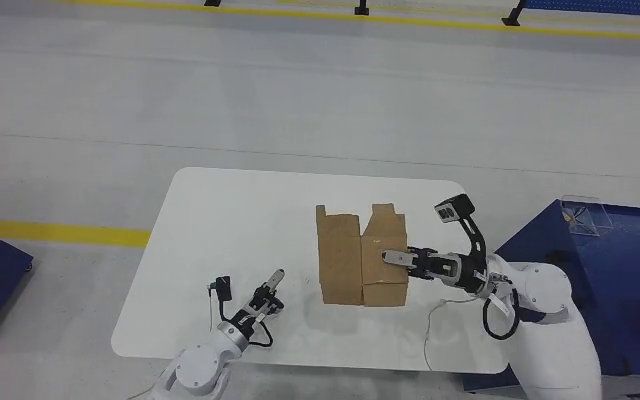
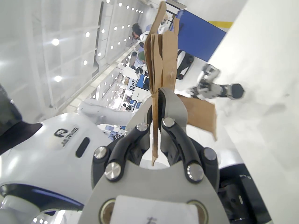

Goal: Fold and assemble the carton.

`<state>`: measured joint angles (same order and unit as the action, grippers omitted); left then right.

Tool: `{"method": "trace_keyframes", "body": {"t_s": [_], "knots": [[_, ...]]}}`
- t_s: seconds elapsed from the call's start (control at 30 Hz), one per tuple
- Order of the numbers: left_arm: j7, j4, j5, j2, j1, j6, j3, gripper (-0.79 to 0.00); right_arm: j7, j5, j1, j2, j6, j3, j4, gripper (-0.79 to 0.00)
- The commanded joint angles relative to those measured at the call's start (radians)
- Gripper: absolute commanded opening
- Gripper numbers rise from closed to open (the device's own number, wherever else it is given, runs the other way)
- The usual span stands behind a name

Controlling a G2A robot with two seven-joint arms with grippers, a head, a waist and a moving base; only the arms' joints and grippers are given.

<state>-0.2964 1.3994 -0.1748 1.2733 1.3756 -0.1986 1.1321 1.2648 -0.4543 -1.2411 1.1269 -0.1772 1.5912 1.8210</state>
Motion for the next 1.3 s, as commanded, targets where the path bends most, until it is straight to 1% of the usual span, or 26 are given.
{"method": "trace_keyframes", "body": {"t_s": [0.0, 0.07, 0.2, 0.53, 0.57, 0.7, 0.8, 0.87, 0.97, 1.07, 1.1, 1.17, 1.27], "knots": [[0.003, 0.000, 0.016, 0.004, -0.004, 0.009, -0.027, 0.000, -0.039, -0.021, -0.018, -0.002, 0.038, 0.023, 0.146, -0.785], [0.003, 0.000, 0.016, 0.004, -0.004, 0.009, -0.027, 0.000, -0.076, -0.030, -0.024, -0.003, 0.052, 0.031, 0.235, -0.785], [0.003, 0.000, 0.016, 0.004, -0.004, 0.009, -0.027, 0.000, -0.154, -0.014, -0.033, -0.003, 0.050, 0.028, 0.324, -0.785], [0.003, 0.000, 0.016, 0.004, -0.004, 0.009, -0.027, 0.000, -0.154, -0.014, -0.033, -0.003, 0.050, 0.028, 0.324, -0.785], [0.003, 0.000, 0.016, 0.004, -0.004, 0.009, -0.027, 0.000, -0.167, -0.040, -0.044, -0.002, 0.066, 0.020, 0.307, -0.785], [0.003, 0.000, 0.016, 0.004, -0.004, 0.009, -0.027, 0.000, -0.171, -0.280, -0.072, 0.005, 0.145, -0.026, 0.191, -0.785], [0.003, 0.000, 0.016, 0.004, -0.004, 0.009, -0.027, 0.000, -0.132, -0.552, -0.074, 0.014, 0.278, -0.091, 0.093, -0.785], [0.003, 0.000, 0.016, 0.004, -0.004, 0.009, -0.027, 0.000, -0.104, -0.707, -0.071, 0.020, 0.388, -0.143, 0.037, -0.785], [0.003, 0.000, 0.016, 0.004, -0.004, 0.009, -0.027, 0.000, -0.087, -0.962, -0.064, 0.032, 0.613, -0.237, -0.048, -0.785], [0.003, 0.000, 0.016, 0.004, -0.004, 0.009, -0.027, 0.000, -0.096, -1.155, -0.051, 0.043, 0.825, -0.327, -0.104, -0.785], [0.003, 0.000, 0.016, 0.004, -0.004, 0.009, -0.027, 0.000, -0.129, -1.226, -0.049, 0.047, 0.862, -0.358, -0.111, -0.785], [0.003, 0.000, 0.016, 0.004, -0.004, 0.009, -0.027, 0.000, -0.240, -1.456, -0.052, 0.053, 0.973, -0.436, -0.116, -0.785], [0.003, 0.000, 0.016, 0.004, -0.004, 0.009, -0.027, 0.000, -0.402, -1.787, -0.044, 0.059, 1.135, -0.507, -0.161, -0.785]]}}
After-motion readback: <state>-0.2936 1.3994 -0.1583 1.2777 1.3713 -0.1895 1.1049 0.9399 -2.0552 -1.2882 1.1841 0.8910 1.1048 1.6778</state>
